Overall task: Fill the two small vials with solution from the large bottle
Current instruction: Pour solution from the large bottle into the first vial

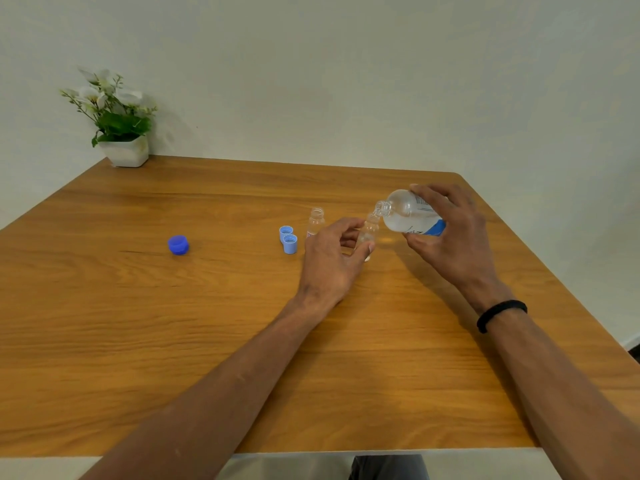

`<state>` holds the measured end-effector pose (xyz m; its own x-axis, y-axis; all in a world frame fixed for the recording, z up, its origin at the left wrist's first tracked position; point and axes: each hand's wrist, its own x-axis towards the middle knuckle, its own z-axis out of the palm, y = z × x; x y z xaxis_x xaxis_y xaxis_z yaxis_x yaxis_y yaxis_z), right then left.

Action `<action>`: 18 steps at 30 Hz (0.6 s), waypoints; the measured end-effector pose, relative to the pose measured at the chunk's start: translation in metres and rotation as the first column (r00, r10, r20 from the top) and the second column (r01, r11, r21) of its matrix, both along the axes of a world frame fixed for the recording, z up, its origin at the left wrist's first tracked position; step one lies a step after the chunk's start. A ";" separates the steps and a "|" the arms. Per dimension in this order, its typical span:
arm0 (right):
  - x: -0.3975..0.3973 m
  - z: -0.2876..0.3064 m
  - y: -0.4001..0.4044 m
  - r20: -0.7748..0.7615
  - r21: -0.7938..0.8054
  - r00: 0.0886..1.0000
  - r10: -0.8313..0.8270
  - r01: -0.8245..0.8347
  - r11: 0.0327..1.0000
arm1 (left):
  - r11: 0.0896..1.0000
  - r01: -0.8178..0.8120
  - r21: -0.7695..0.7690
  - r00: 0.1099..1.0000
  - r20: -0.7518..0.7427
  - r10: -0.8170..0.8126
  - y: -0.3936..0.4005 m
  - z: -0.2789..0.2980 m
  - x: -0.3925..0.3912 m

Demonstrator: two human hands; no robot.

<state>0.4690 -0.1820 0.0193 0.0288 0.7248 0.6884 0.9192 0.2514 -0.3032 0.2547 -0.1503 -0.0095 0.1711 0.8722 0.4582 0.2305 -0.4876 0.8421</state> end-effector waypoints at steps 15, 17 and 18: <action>0.001 0.000 0.001 0.008 0.037 1.000 0.014 -0.015 0.999 | 1.000 -0.006 -0.004 1.000 0.017 0.007 0.002 -0.001 0.001; 0.000 0.000 0.001 0.013 0.038 1.000 0.014 -0.014 0.999 | 1.000 -0.007 0.003 1.000 0.016 0.006 0.001 -0.001 0.001; 0.000 0.000 0.001 0.015 0.038 1.000 0.013 -0.013 0.999 | 1.000 -0.005 0.004 1.000 0.017 0.005 0.001 -0.001 0.001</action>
<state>0.4692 -0.1811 0.0191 0.0095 0.6985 0.7156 0.9199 0.2744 -0.2801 0.2556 -0.1496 -0.0101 0.1585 0.8713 0.4645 0.2189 -0.4897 0.8440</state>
